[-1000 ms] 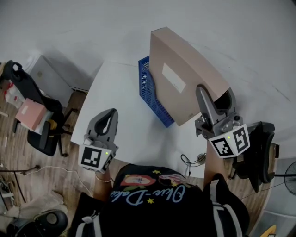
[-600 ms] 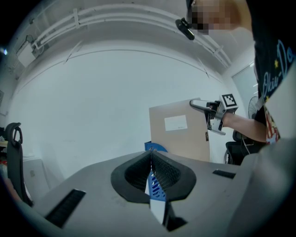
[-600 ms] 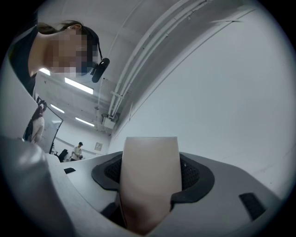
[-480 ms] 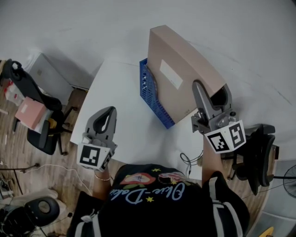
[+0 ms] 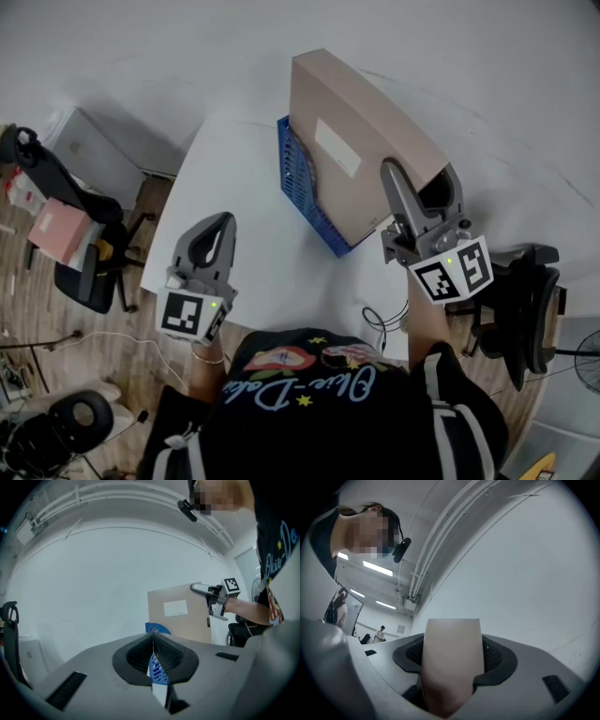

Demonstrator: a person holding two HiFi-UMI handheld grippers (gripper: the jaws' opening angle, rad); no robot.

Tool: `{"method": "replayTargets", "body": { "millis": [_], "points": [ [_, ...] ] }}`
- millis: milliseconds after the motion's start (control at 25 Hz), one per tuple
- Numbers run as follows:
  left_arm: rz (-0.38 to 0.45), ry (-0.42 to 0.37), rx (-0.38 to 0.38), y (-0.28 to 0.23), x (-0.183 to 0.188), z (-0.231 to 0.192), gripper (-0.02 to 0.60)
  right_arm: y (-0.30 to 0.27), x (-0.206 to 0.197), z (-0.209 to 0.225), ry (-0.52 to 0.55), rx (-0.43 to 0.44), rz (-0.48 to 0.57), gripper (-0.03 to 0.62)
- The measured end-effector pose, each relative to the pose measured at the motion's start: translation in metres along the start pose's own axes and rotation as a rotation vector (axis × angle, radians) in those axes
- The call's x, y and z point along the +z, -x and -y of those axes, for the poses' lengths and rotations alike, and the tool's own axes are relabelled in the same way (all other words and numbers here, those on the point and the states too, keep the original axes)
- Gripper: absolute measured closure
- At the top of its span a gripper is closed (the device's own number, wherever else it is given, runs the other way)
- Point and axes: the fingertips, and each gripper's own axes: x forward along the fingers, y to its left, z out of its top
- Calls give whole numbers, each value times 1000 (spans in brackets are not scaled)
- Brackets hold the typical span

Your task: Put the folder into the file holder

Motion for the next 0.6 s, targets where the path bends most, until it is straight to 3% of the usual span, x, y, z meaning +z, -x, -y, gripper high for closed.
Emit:
{"method": "replayTargets", "body": {
  "millis": [600],
  "points": [
    [2,13,-19,-1,-2,4,577,5,-13,-2,-17,-10,-11,321]
  ]
}}
